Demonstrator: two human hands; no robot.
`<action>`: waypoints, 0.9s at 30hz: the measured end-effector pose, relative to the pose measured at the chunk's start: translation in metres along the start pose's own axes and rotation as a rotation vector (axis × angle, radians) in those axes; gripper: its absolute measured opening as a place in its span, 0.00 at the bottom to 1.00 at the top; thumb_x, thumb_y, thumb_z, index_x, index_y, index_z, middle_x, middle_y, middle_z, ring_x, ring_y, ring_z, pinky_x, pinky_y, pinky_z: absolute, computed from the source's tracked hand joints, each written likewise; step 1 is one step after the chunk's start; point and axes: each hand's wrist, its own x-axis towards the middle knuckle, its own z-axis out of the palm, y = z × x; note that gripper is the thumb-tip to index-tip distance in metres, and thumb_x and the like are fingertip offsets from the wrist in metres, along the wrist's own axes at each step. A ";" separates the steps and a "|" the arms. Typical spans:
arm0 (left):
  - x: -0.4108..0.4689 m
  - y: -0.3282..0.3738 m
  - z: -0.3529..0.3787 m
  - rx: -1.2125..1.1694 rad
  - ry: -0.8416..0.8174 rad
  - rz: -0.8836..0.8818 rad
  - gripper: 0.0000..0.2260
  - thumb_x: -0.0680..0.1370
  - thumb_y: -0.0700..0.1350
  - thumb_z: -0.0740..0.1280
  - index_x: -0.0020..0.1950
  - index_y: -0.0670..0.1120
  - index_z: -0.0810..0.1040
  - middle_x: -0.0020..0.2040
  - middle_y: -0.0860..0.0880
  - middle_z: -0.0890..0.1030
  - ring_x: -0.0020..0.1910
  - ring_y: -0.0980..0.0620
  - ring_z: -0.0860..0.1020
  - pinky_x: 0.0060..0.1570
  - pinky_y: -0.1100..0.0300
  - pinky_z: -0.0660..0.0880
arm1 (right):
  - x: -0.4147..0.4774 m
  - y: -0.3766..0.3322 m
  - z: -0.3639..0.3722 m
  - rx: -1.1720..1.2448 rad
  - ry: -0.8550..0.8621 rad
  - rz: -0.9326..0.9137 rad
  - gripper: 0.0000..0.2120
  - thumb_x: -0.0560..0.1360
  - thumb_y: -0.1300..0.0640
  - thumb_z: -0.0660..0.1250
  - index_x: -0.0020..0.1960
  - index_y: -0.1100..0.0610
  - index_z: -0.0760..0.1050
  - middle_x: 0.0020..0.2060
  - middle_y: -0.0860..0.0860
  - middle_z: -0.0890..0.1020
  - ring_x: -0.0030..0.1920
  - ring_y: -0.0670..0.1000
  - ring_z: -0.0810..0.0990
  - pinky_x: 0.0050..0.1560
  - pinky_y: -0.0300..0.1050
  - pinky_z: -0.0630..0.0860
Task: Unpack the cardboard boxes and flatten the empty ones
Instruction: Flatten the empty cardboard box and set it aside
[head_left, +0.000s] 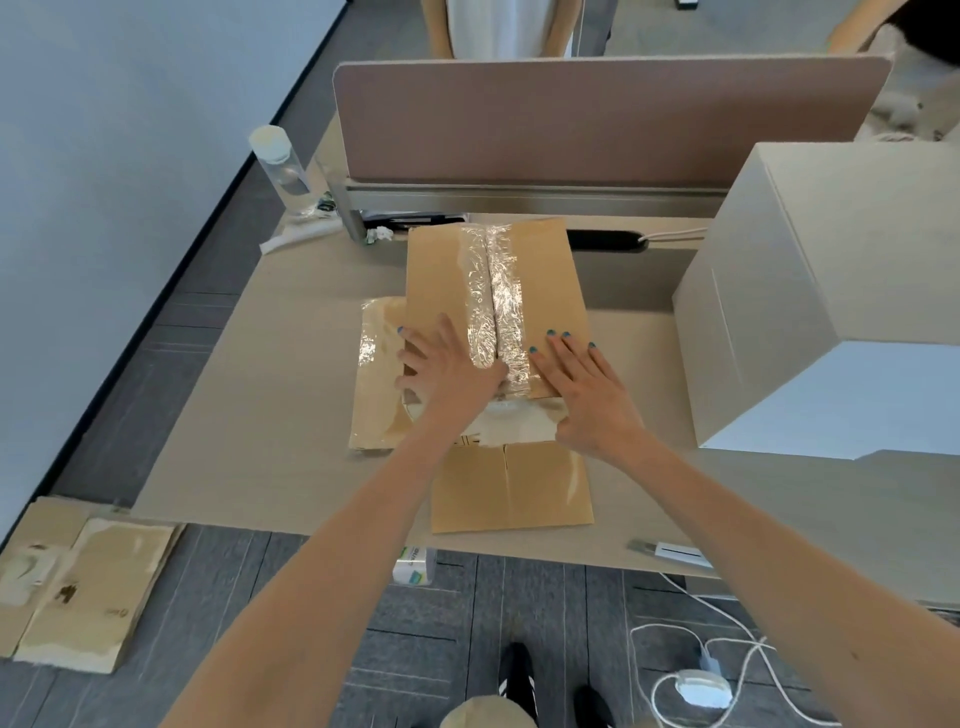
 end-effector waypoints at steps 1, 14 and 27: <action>0.000 0.001 -0.003 0.015 0.000 0.008 0.45 0.71 0.64 0.67 0.78 0.48 0.47 0.77 0.33 0.46 0.72 0.31 0.57 0.63 0.33 0.63 | 0.000 0.001 -0.001 0.002 -0.005 0.003 0.44 0.71 0.55 0.62 0.79 0.48 0.38 0.77 0.50 0.37 0.77 0.49 0.34 0.76 0.49 0.35; 0.003 -0.020 -0.051 -0.245 -0.078 0.234 0.30 0.75 0.54 0.64 0.71 0.46 0.58 0.65 0.38 0.66 0.53 0.37 0.73 0.47 0.46 0.74 | 0.007 -0.004 -0.010 0.246 -0.010 0.103 0.33 0.73 0.51 0.39 0.79 0.45 0.49 0.78 0.46 0.46 0.77 0.45 0.40 0.76 0.47 0.36; 0.002 -0.094 -0.119 -0.359 0.188 0.387 0.18 0.80 0.42 0.61 0.70 0.51 0.65 0.49 0.50 0.80 0.44 0.47 0.80 0.49 0.48 0.78 | 0.054 -0.064 -0.035 0.277 -0.100 0.537 0.48 0.69 0.28 0.61 0.76 0.58 0.51 0.76 0.57 0.47 0.76 0.63 0.42 0.68 0.73 0.46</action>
